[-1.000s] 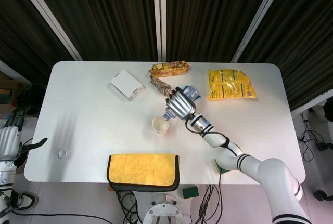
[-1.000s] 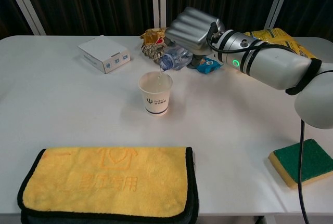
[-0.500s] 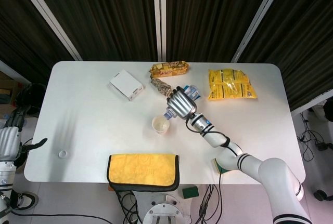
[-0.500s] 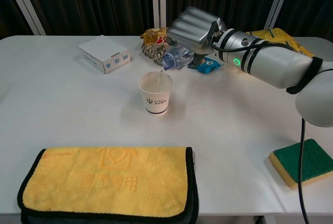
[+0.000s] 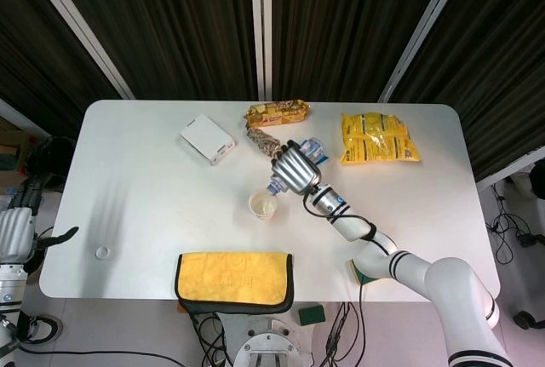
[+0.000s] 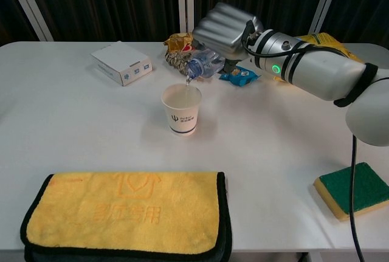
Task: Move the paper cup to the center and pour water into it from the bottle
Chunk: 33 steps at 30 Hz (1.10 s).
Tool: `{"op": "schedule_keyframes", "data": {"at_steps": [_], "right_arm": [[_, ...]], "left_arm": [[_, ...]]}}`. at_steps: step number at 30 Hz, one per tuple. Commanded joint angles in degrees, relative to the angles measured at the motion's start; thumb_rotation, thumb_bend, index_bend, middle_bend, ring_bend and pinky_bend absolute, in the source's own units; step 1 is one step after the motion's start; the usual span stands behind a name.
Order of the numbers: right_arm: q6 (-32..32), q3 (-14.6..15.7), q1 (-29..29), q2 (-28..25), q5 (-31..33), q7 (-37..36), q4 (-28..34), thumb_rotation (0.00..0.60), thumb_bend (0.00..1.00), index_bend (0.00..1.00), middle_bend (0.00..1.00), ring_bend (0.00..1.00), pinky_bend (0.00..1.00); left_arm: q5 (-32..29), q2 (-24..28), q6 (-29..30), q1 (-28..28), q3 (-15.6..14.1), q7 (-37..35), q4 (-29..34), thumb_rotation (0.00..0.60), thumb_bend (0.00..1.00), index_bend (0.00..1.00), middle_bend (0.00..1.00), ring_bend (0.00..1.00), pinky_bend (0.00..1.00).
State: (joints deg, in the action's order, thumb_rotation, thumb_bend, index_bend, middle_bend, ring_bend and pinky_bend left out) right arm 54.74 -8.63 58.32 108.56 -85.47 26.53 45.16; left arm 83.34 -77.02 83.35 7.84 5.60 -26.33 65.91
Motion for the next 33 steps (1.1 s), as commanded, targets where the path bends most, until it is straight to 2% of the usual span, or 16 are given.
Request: {"op": "schedule_keyframes", "data": {"at_steps": [1, 12, 21, 27, 33], "right_arm": [[0.07, -0.07, 0.1, -0.13, -0.01, 0.32, 0.31, 0.6, 0.38, 0.86, 0.64, 0.5, 0.5], [-0.1, -0.4, 0.17, -0.06, 0.56, 0.91, 0.81, 0.6, 0.38, 0.86, 0.64, 0.5, 0.5], [-0.56, -0.56, -0.58, 0.87, 1.65, -2.0, 0.95, 0.6, 0.38, 0.86, 0.63, 0.5, 0.5], [-1.13, -2.27, -1.72, 0.02, 4.09, -7.61, 4.38, 0.6, 0.38, 0.86, 0.63, 0.5, 0.5], [-0.78, -4.91, -3.74, -4.27, 6.49, -18.61, 13.34, 0.6, 0.38, 0.86, 0.63, 0.5, 0.5]], "left_arm": [[0.0, -0.01, -0.11, 0.02, -0.06, -0.04, -0.11, 0.6, 0.04, 0.05, 0.09, 0.01, 0.17], [-0.01, 0.02, -0.03, -0.1, -0.08, -0.31, -0.38, 0.6, 0.04, 0.05, 0.09, 0.01, 0.17], [-0.06, -0.05, -0.61, -0.05, -0.3, -0.5, -0.73, 0.6, 0.04, 0.05, 0.09, 0.01, 0.17], [-0.08, -0.23, -0.79, 0.02, -0.31, -0.69, -1.04, 0.6, 0.04, 0.05, 0.09, 0.01, 0.17], [-0.26, -0.37, -1.22, -0.1, -0.51, -0.91, -1.55, 0.6, 0.04, 0.05, 0.09, 0.01, 0.17]]}}
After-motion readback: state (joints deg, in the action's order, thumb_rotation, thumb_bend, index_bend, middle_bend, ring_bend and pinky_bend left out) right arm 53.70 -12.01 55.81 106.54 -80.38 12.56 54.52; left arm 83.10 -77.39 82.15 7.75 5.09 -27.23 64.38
